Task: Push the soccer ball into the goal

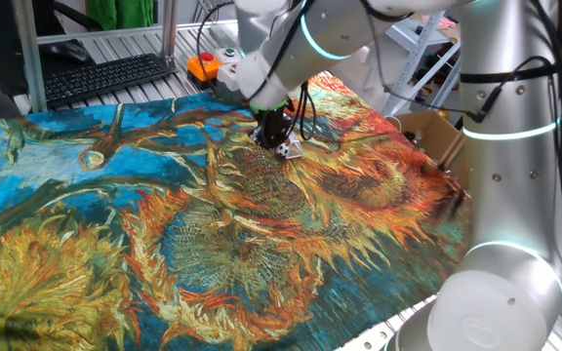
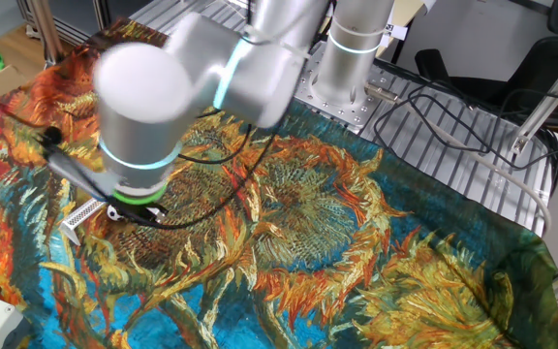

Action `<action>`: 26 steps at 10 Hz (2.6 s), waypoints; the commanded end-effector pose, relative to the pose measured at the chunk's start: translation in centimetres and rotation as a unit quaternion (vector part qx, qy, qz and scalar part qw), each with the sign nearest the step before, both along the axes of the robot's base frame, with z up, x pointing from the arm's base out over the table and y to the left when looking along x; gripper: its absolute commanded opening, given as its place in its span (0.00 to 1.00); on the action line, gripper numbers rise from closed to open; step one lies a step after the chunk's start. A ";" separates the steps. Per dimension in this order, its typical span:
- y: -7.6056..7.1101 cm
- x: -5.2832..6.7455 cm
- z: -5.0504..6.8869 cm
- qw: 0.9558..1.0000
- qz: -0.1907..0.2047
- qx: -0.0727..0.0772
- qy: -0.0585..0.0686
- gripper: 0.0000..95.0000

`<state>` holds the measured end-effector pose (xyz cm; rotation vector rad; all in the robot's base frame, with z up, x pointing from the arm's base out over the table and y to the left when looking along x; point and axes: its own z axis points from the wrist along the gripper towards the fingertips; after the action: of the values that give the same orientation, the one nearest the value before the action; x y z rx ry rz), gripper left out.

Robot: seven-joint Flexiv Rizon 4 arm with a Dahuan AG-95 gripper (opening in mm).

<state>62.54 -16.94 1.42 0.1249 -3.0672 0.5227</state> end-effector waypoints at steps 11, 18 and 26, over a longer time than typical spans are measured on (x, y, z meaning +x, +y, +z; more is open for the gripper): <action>0.3 0.1 0.0 0.990 -0.102 0.101 -0.001 0.00; -0.9 0.0 -0.5 0.994 -0.080 0.078 -0.005 0.00; -3.5 0.4 -0.4 0.998 -0.064 0.027 -0.006 0.00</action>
<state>62.98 -20.37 0.80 -0.0517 -3.0783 0.4005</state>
